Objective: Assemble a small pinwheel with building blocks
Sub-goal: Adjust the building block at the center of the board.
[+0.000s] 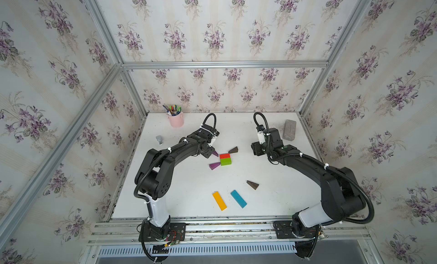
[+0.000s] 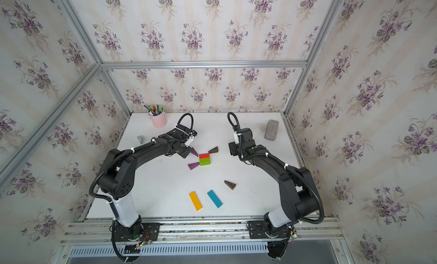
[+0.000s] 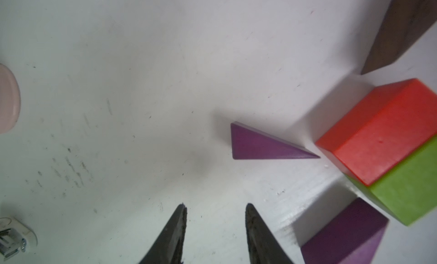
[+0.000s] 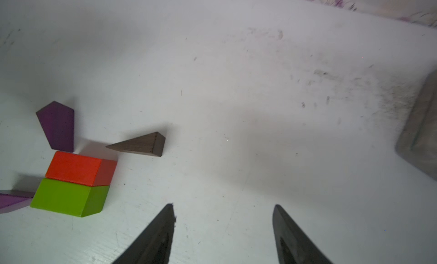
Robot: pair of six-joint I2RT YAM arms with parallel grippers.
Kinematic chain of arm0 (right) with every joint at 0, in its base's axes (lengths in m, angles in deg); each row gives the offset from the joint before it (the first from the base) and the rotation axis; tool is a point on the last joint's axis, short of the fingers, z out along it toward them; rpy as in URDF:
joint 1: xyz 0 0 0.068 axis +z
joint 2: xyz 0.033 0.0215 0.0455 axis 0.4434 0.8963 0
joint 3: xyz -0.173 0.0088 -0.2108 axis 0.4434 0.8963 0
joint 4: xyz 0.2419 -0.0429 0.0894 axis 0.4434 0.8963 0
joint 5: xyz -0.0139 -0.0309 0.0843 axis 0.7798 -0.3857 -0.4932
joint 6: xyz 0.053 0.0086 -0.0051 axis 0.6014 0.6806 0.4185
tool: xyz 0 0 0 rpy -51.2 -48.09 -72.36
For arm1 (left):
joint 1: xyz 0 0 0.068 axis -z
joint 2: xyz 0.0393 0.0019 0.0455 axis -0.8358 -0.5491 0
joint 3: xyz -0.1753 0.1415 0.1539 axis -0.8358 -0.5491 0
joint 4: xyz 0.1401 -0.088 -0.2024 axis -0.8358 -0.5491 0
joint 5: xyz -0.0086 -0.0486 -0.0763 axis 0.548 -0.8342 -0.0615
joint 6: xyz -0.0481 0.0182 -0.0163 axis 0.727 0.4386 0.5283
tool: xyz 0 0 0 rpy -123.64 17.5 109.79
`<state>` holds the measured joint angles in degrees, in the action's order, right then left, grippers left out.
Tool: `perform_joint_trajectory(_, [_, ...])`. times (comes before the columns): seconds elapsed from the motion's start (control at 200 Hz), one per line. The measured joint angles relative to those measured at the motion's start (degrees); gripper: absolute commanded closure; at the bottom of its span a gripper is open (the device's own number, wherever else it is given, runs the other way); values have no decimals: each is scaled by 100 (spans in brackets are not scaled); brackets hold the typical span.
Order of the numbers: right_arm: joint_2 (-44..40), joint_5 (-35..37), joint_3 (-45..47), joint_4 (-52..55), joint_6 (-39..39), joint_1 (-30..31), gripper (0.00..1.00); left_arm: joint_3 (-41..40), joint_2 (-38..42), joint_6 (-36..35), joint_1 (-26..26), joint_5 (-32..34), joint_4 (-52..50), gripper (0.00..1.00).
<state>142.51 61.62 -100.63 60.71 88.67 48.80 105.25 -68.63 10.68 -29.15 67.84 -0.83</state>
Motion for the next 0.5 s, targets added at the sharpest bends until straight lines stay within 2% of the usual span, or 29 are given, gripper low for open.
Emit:
perform_joint_trajectory(0.085, [400,-219,-131,127,221,0,50,-103,402,17,24,-7,-35,54])
perform_joint_trajectory(0.4, [1375,-752,-780,219,601,348,54,-404,1329,-275,33,-74,-55,49])
perform_joint_trajectory(0.45, [1541,-765,-925,251,656,422,56,-455,1379,-323,28,-76,-66,46])
perform_joint_trajectory(0.5, [1674,-767,-1032,297,704,457,57,-501,1416,-332,28,-98,-68,37])
